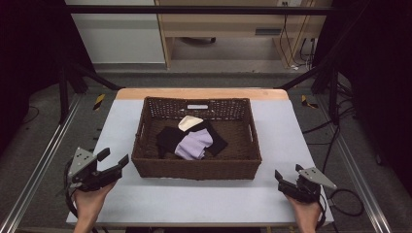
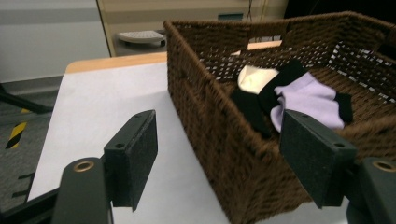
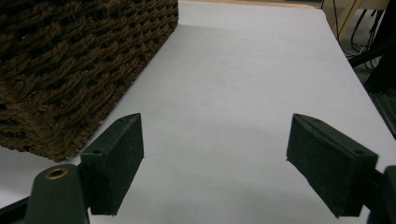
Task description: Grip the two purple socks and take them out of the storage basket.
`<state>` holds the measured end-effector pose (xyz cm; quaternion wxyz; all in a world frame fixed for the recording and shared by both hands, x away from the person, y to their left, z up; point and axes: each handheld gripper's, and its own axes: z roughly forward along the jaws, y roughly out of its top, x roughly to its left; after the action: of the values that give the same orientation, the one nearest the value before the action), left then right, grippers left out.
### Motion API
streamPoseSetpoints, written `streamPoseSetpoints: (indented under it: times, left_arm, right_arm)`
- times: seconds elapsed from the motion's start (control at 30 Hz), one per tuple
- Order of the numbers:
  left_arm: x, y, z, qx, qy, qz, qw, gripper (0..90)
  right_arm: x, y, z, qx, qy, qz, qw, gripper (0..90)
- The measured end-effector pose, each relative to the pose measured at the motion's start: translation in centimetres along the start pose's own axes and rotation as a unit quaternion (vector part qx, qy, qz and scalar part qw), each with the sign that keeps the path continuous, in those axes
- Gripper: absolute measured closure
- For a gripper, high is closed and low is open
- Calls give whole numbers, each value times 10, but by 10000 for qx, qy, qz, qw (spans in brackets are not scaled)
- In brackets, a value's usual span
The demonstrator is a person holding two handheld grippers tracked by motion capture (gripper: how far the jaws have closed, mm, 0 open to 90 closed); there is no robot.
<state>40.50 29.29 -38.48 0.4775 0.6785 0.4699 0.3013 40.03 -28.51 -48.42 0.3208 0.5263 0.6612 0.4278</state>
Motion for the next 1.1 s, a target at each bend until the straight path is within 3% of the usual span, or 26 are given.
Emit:
streamPoseSetpoints:
  times: [0.33, 0.37, 0.63, 1.1]
  left_arm:
    - [-14, 31, 13, -137, -207, 82, 9997, 284]
    - [-17, 36, 17, -143, -309, 88, 9994, 297]
    - [-32, 52, 37, -117, -416, 264, 9987, 336]
    - [-51, 72, 69, -71, -555, 439, 9975, 399]
  right_arm:
    - [0, 0, 1, 49, -23, -2, 10000, 184]
    - [0, 0, 1, 51, -26, -3, 10000, 184]
    - [1, 1, 4, 230, -67, -20, 9997, 178]
    - [2, 1, 3, 182, -100, -69, 9998, 189]
